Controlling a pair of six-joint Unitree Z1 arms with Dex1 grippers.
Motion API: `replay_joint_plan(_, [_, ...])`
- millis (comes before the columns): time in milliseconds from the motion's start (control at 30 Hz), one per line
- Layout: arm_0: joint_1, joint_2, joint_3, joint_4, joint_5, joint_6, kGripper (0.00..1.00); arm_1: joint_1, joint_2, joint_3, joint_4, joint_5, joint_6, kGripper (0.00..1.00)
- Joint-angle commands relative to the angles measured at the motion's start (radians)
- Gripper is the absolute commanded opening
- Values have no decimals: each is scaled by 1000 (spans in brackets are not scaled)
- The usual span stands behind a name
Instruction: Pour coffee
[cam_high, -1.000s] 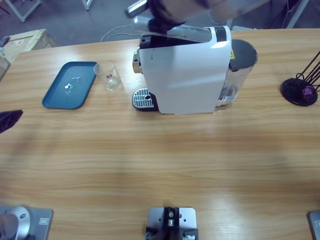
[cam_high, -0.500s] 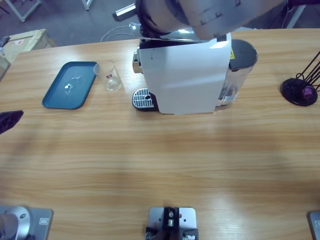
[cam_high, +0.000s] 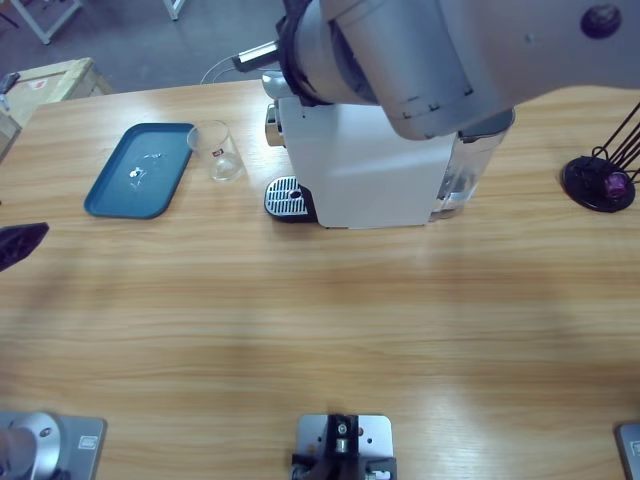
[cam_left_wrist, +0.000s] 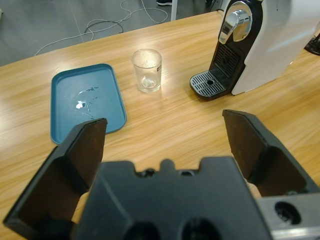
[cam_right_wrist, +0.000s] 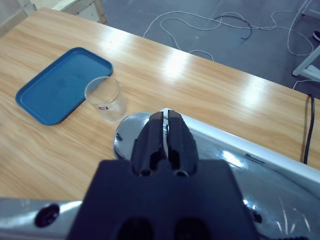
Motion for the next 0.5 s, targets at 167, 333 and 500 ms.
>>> replay_joint_plan(167, [-7,146,-11,-11,0,-2,982,-77,-345,207,-1,339,-56,1000])
replay_joint_plan(333, [-1,481,-144,-83,51,-2,977,-104,-671,139,524,301,-96,1000])
replay_joint_plan(500, [43,710,-177,-256,57,0,977,-104,-900,186,743,287,-118,1000])
